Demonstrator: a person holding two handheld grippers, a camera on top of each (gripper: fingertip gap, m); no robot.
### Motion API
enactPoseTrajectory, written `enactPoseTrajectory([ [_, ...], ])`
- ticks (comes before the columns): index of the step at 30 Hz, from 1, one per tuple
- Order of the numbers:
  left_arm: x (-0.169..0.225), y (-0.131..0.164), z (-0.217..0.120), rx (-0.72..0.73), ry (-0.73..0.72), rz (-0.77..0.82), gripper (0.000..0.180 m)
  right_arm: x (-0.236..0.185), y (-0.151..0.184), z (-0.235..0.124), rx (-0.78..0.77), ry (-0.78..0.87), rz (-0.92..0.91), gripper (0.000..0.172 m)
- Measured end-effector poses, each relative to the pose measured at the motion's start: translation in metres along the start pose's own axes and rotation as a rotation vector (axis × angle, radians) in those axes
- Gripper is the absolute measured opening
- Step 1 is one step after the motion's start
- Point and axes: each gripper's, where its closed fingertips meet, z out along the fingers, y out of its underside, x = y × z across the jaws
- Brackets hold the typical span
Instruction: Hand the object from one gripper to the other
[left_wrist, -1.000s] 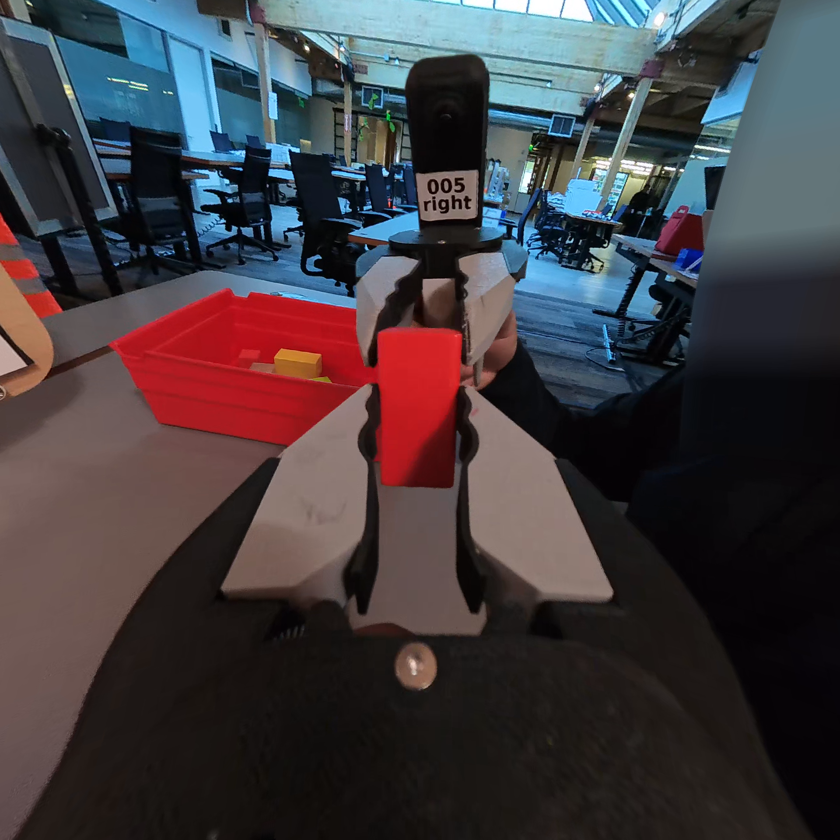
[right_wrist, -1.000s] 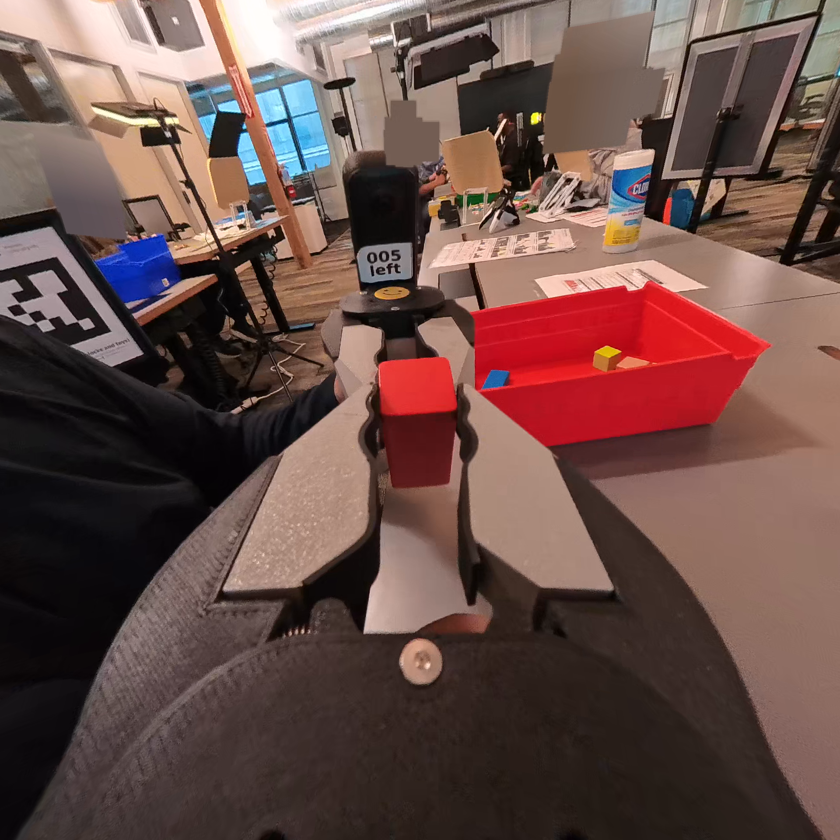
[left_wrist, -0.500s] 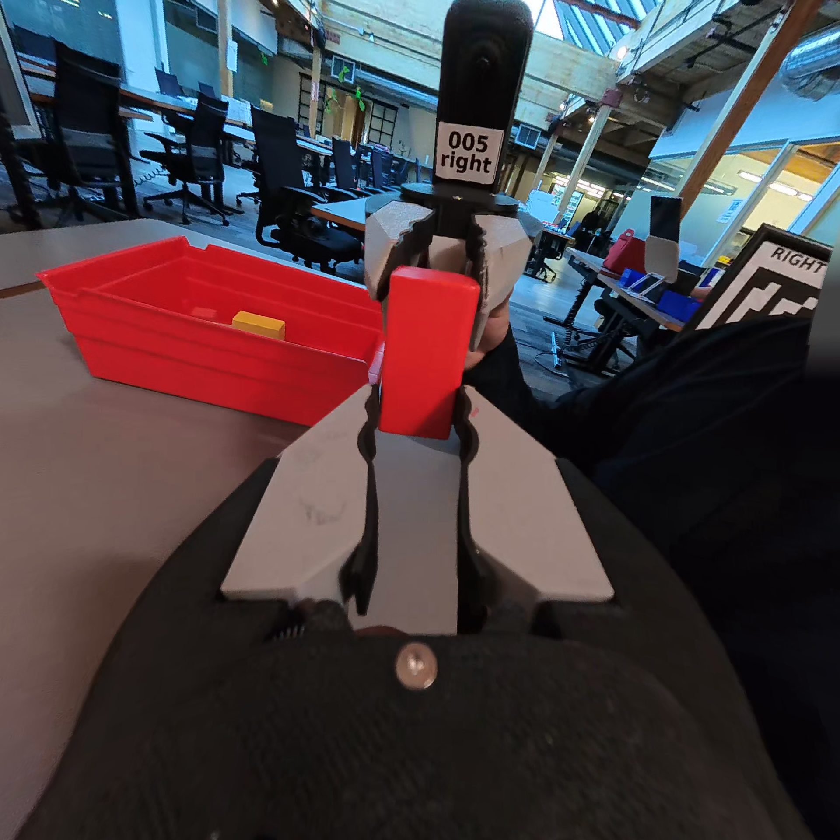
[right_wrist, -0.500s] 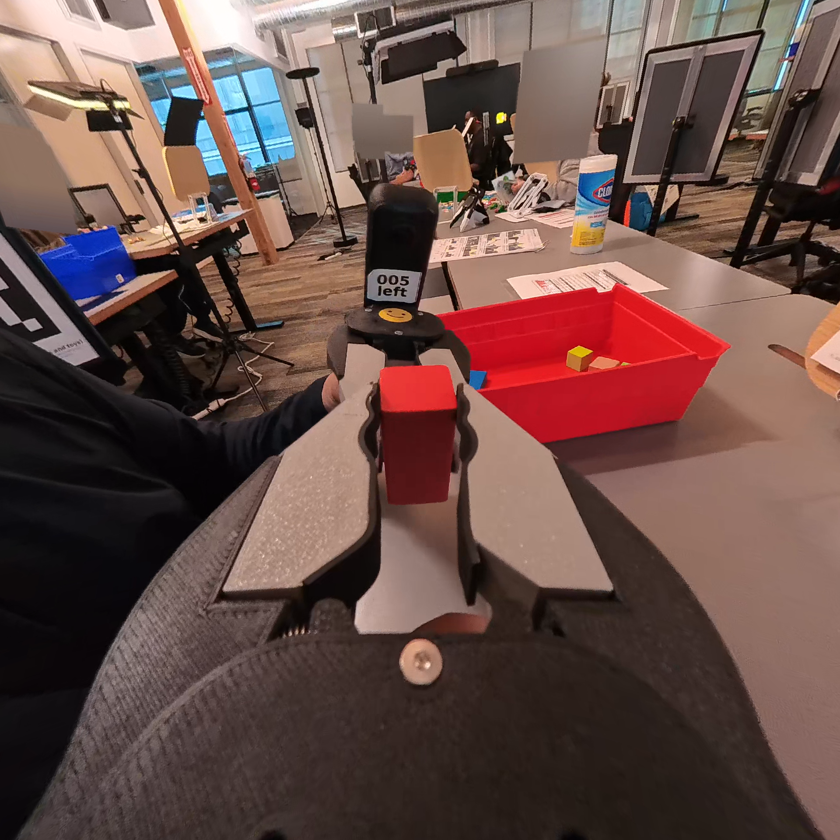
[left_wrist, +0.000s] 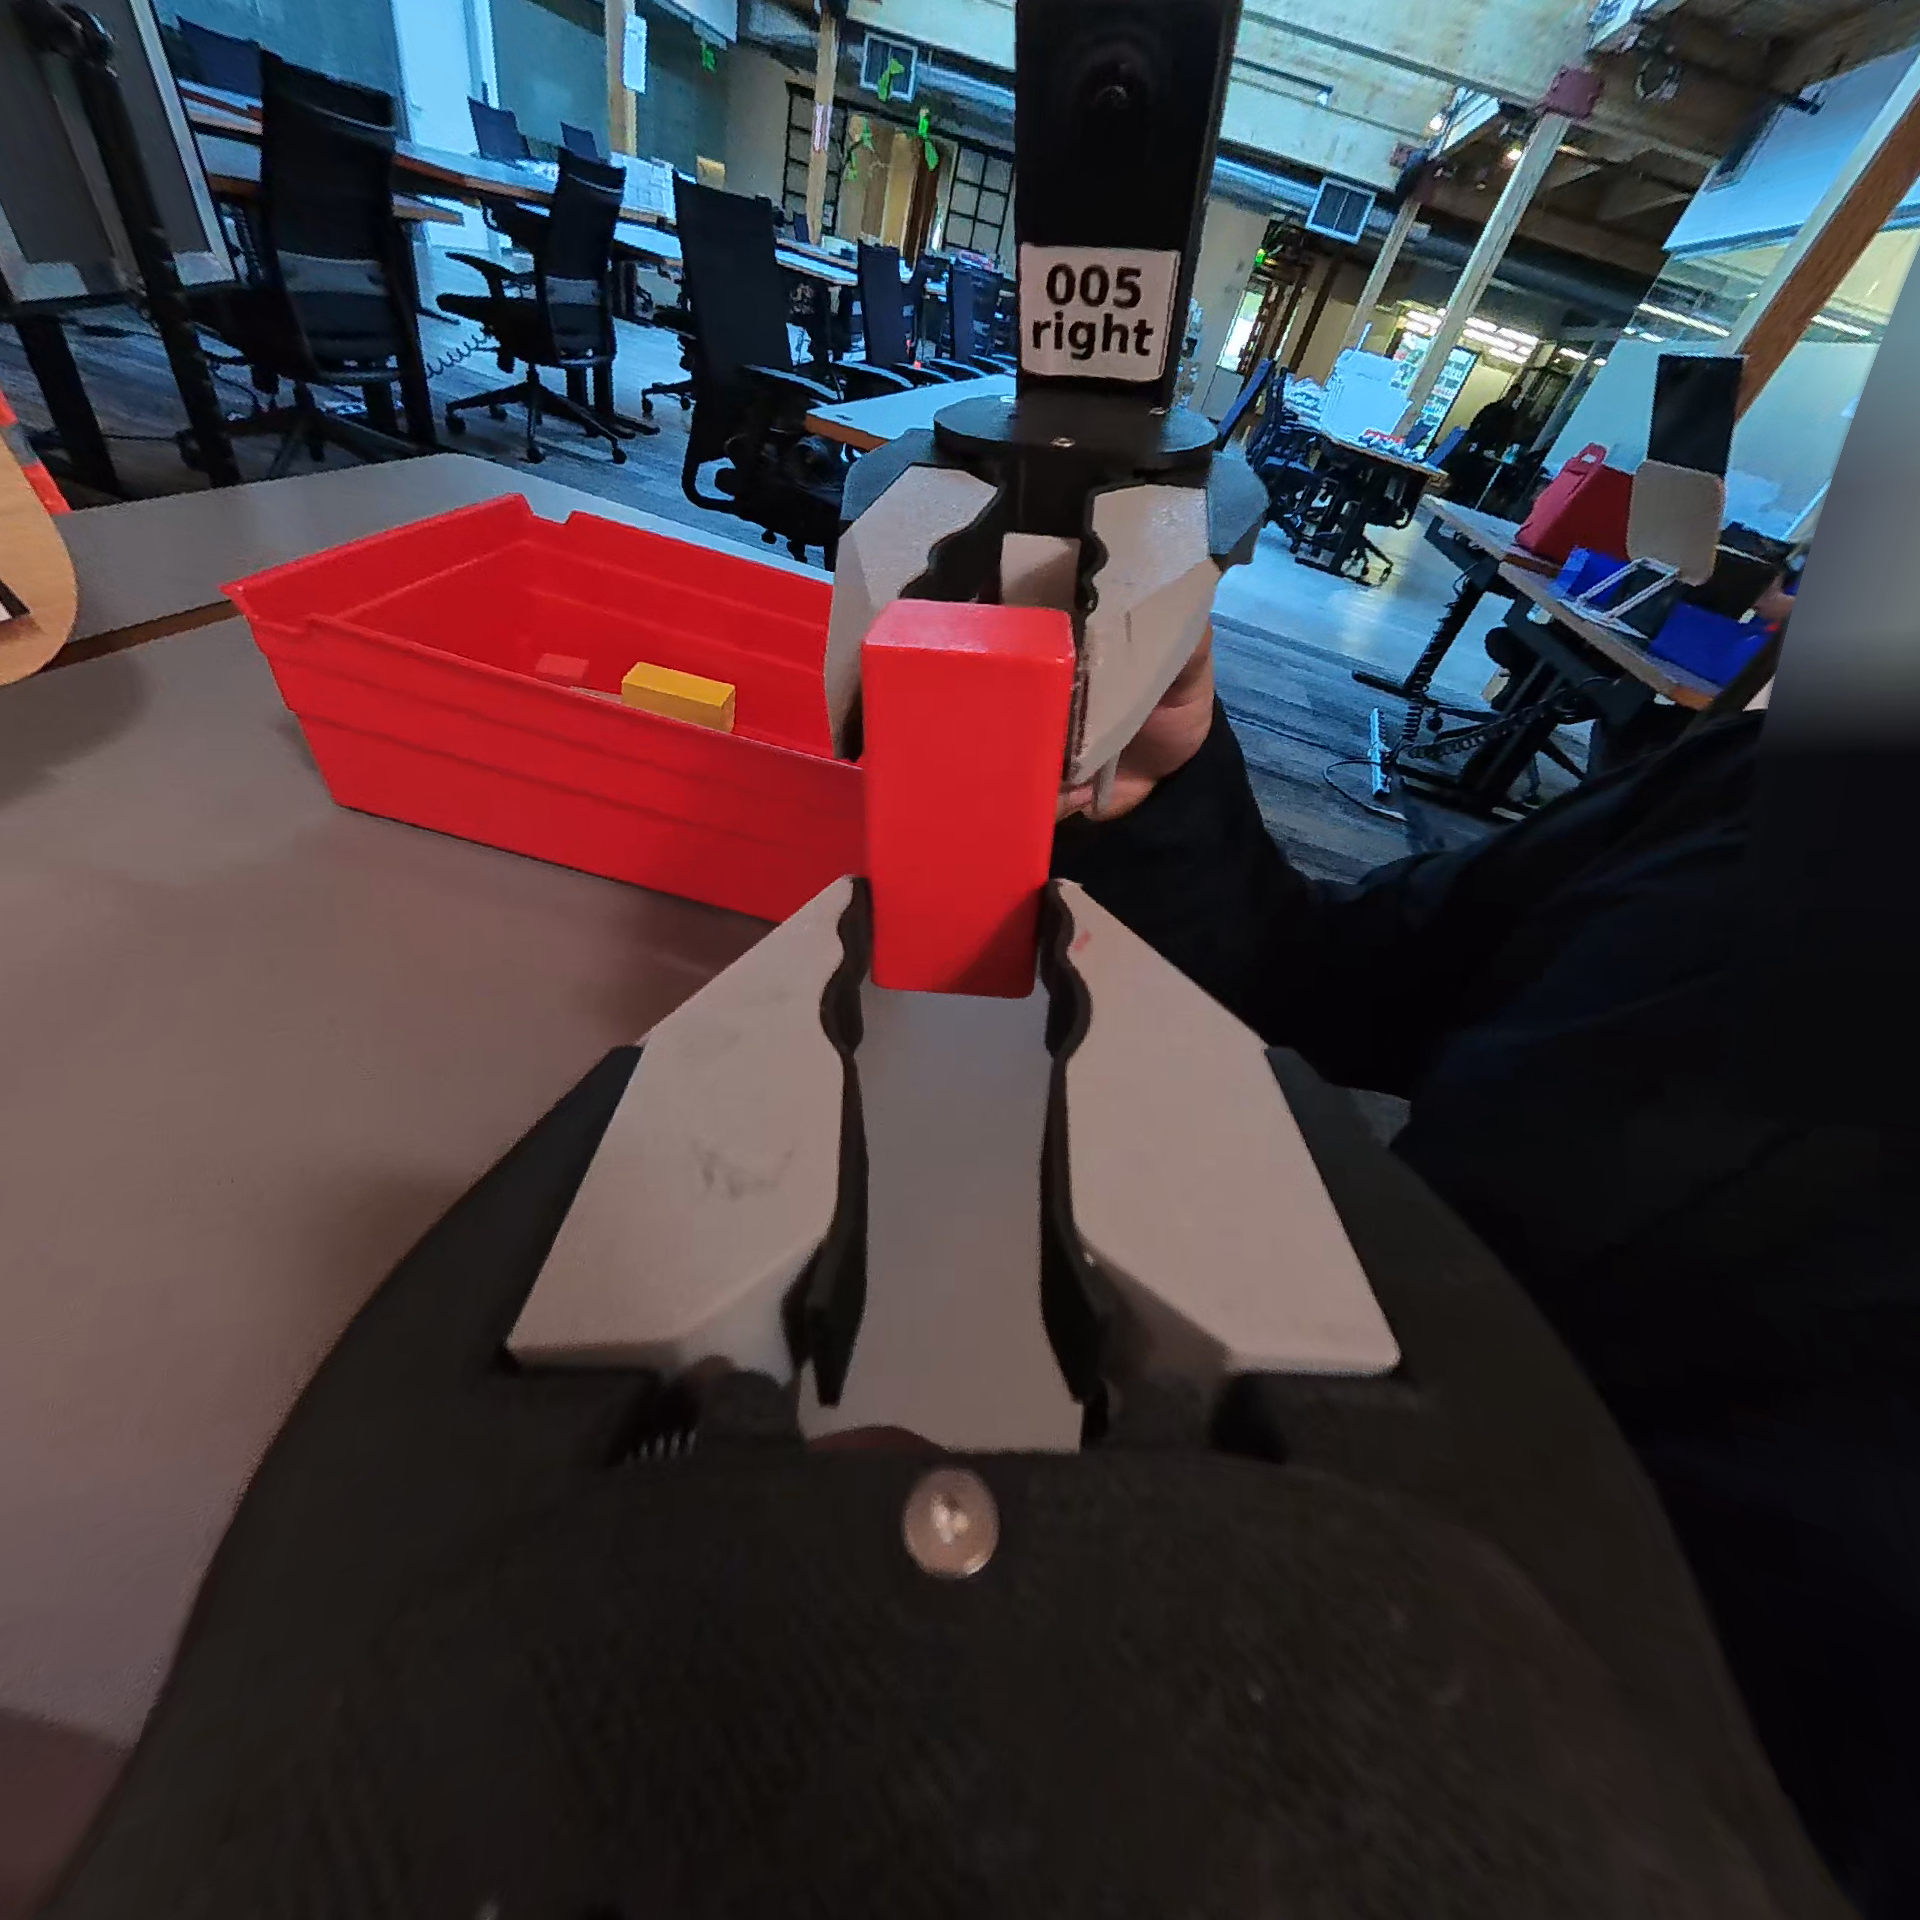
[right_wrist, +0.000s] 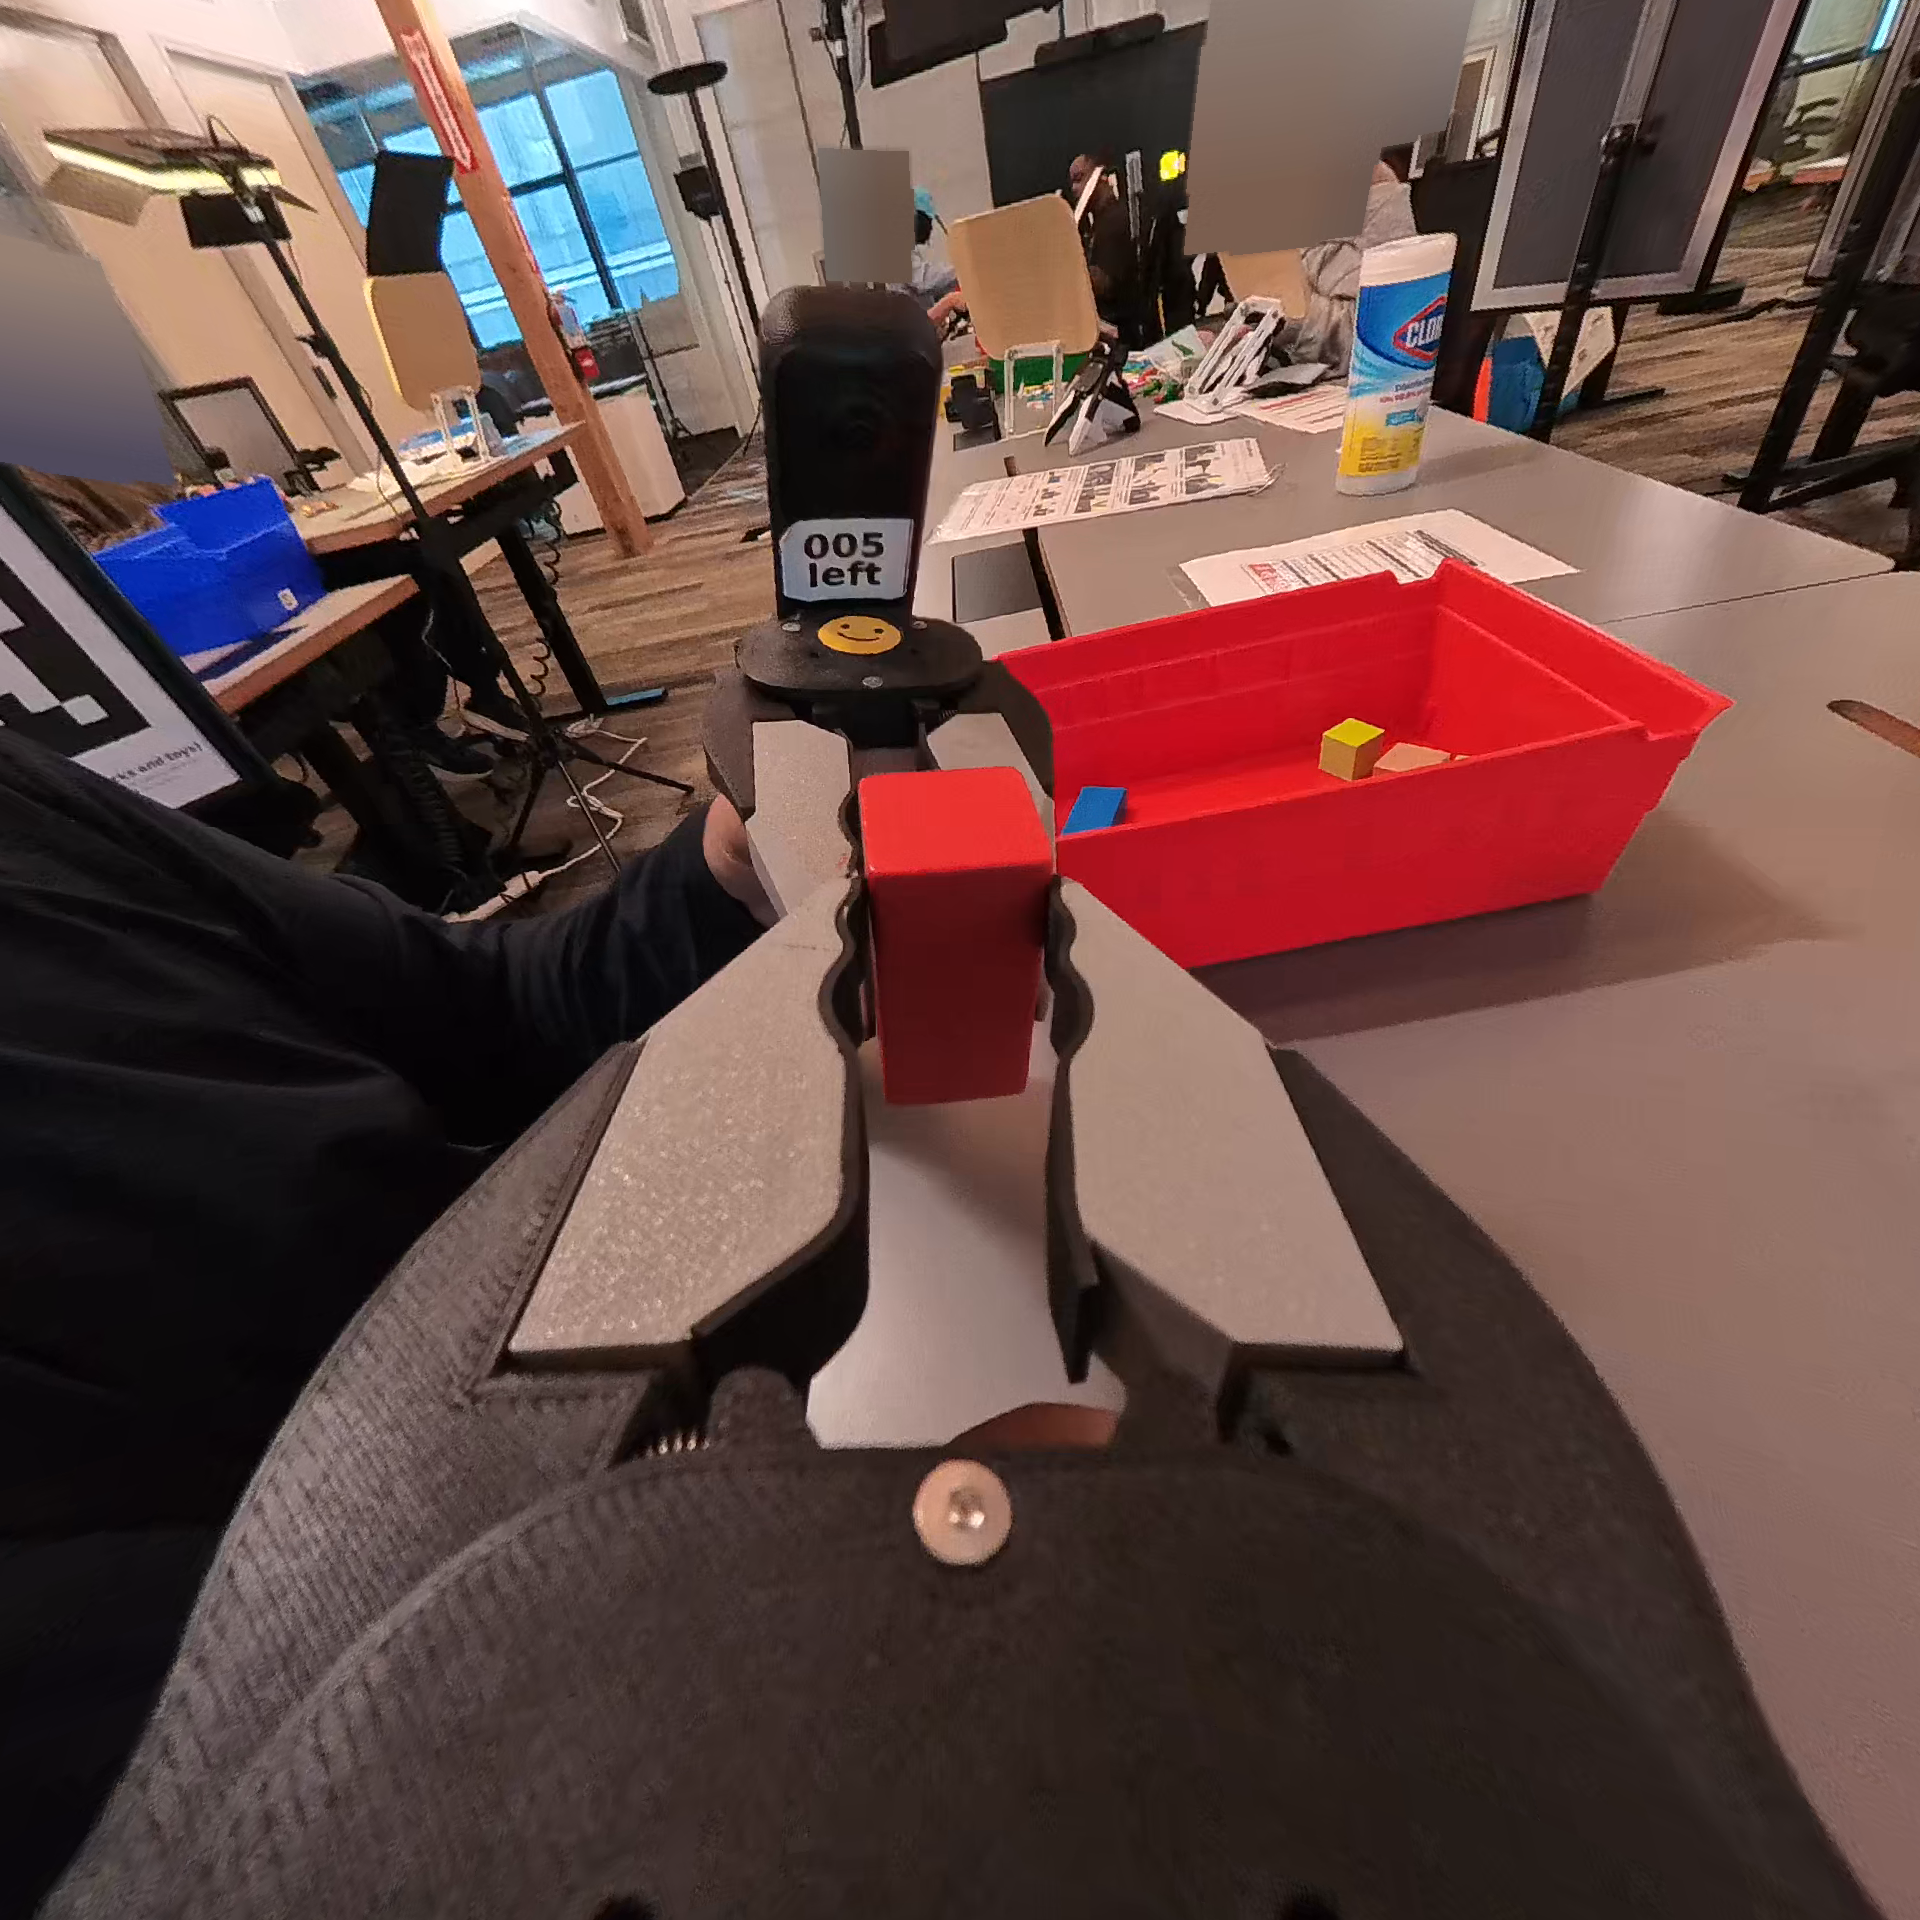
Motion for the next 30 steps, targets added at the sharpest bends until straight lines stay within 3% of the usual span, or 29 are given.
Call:
enactPoseTrajectory([
  [3,-0.001,-0.001,0.002,0.004,-0.006,-0.034,0.029,0.002,-0.002,-0.003,0.008,0.01,-0.003,0.03],
  [5,-0.008,0.004,-0.001,-0.038,-0.061,-0.023,0.045,0.012,-0.008,-0.017,0.015,0.083,-0.032,0.03],
  [9,-0.036,0.017,-0.019,-0.122,-0.268,0.054,0.053,0.06,-0.015,-0.092,0.003,0.387,-0.081,0.03],
  [12,-0.046,0.024,-0.028,-0.176,-0.343,0.08,0.057,0.12,0.019,-0.165,-0.186,0.755,-0.091,0.03],
  [15,-0.046,0.025,-0.027,-0.183,-0.338,0.064,0.057,0.161,0.076,-0.213,-0.45,0.964,0.025,0.03],
  [22,-0.054,0.021,-0.037,-0.181,-0.414,0.096,0.05,0.187,0.154,-0.211,-0.709,0.915,0.245,0.031],
  [30,-0.06,0.02,-0.045,-0.156,-0.423,0.052,0.047,0.207,0.182,-0.217,-0.862,1.047,0.283,0.03],
])
